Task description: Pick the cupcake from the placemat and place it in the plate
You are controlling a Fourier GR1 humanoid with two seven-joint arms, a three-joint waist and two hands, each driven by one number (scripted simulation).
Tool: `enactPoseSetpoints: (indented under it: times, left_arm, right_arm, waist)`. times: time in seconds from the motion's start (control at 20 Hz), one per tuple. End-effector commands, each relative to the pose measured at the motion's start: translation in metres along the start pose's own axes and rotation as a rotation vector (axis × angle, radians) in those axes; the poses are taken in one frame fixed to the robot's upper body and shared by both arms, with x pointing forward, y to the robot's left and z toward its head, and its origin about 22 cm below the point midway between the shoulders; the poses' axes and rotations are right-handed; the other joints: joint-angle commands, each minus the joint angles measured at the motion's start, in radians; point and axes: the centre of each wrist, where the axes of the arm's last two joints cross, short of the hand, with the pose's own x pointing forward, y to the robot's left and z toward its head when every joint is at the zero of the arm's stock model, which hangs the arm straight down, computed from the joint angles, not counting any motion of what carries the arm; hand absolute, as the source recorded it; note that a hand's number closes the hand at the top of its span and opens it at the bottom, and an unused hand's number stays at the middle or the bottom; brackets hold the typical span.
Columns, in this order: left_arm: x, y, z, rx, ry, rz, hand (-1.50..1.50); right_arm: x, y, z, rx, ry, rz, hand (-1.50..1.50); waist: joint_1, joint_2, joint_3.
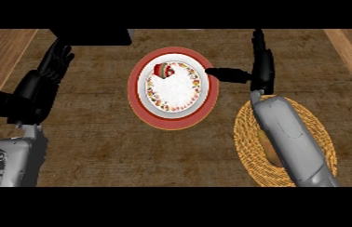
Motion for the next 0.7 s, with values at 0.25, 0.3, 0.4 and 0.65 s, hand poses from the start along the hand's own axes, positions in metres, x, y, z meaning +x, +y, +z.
enactPoseSetpoints:
  times: [0.25, 0.3, 0.4, 0.65]
  left_arm:
    - [0.004, -0.001, 0.012, 0.008, -0.005, -0.002, 0.00]
    - [-0.001, -0.010, 0.007, -0.002, -0.011, 0.008, 0.00]
    - [-0.003, 0.013, 0.008, 0.004, -0.005, -0.022, 0.00]
    - [0.012, -0.018, 0.000, 0.000, -0.020, 0.002, 0.00]
  right_arm:
    - [-0.024, -0.109, 0.023, 0.019, -0.026, 0.047, -1.50]
    - [-0.036, -0.115, 0.026, 0.015, -0.034, 0.040, -1.50]
    - [-0.015, -0.115, 0.034, 0.025, -0.015, 0.032, -1.50]
    - [-0.044, -0.147, 0.030, -0.017, -0.039, 0.105, -1.50]
  waist:
    - [0.000, 0.000, 0.000]
    - [0.002, 0.001, 0.000]
    - [0.001, 0.001, 0.000]
    - [0.006, 0.003, 0.000]
